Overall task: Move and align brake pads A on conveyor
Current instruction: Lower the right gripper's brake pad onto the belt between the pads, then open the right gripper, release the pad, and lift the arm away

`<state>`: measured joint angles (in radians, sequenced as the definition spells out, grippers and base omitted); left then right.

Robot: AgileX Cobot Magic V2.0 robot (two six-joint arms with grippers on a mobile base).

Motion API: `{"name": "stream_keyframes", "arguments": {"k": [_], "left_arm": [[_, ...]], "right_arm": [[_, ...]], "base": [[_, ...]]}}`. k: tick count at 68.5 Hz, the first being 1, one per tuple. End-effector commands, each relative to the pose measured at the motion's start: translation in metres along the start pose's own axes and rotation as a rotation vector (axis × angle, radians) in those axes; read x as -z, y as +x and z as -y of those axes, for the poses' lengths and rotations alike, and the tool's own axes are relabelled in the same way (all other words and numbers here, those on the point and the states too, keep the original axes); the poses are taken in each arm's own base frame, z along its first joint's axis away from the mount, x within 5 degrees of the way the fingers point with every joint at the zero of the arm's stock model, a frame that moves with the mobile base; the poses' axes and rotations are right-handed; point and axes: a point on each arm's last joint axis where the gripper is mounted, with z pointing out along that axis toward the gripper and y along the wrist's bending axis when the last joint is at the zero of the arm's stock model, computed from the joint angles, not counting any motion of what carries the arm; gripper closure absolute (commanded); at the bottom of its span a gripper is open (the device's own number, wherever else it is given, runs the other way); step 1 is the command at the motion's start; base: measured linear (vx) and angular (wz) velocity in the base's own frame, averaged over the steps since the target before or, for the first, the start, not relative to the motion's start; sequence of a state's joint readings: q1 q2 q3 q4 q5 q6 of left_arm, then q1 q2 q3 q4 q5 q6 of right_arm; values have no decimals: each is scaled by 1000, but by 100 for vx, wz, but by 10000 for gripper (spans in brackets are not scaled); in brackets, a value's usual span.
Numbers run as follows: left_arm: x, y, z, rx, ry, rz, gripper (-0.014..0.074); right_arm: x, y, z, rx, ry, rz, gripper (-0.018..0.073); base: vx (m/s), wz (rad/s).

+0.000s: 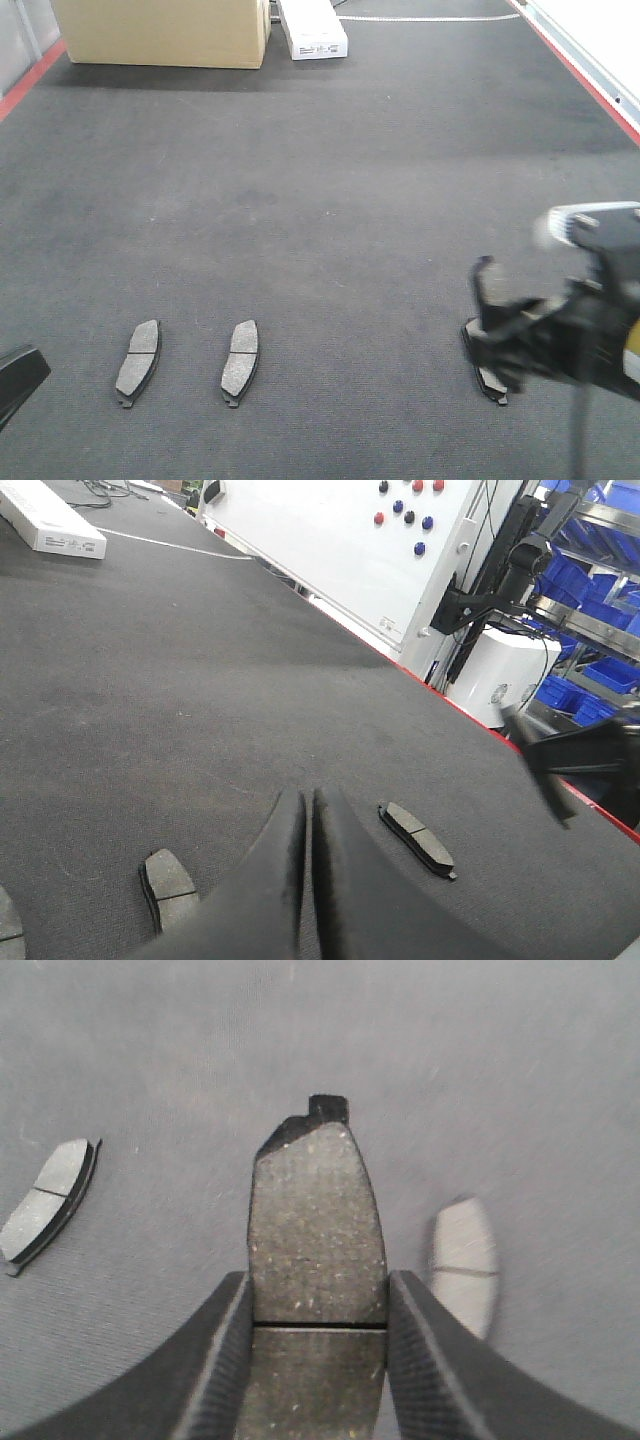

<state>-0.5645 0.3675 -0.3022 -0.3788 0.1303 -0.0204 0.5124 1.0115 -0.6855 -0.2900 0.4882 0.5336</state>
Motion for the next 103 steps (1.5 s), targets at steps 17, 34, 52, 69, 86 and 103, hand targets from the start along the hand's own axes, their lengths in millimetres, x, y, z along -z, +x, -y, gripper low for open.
{"name": "stream_keyframes", "arguments": {"k": [17,34,52,69,86,103], "left_arm": [[1,-14,4,1,15,86,604],[1,-14,4,1,15,86,604],[1,-14,4,1,15,86,604],[1,-14,4,1,15,86,604],[1,-14,4,1,15,86,604],[1,-14,4,1,15,86,604]], "right_arm": [[-79,-21,-34,-85,-45,-168,405],[-139,-15,-61,-106,-49,-304,397],[-173,-5,-65,-115,-32,-350,385],[-176,-7,-65,-138,-38,-325,311],[-177,-10,-65,-116,-48,-292,136],[-168,-14,-65,-109,-50,-280,90]], "base": [[0,0],[0,0],[0,0],[0,0],[0,0],[0,0]]}}
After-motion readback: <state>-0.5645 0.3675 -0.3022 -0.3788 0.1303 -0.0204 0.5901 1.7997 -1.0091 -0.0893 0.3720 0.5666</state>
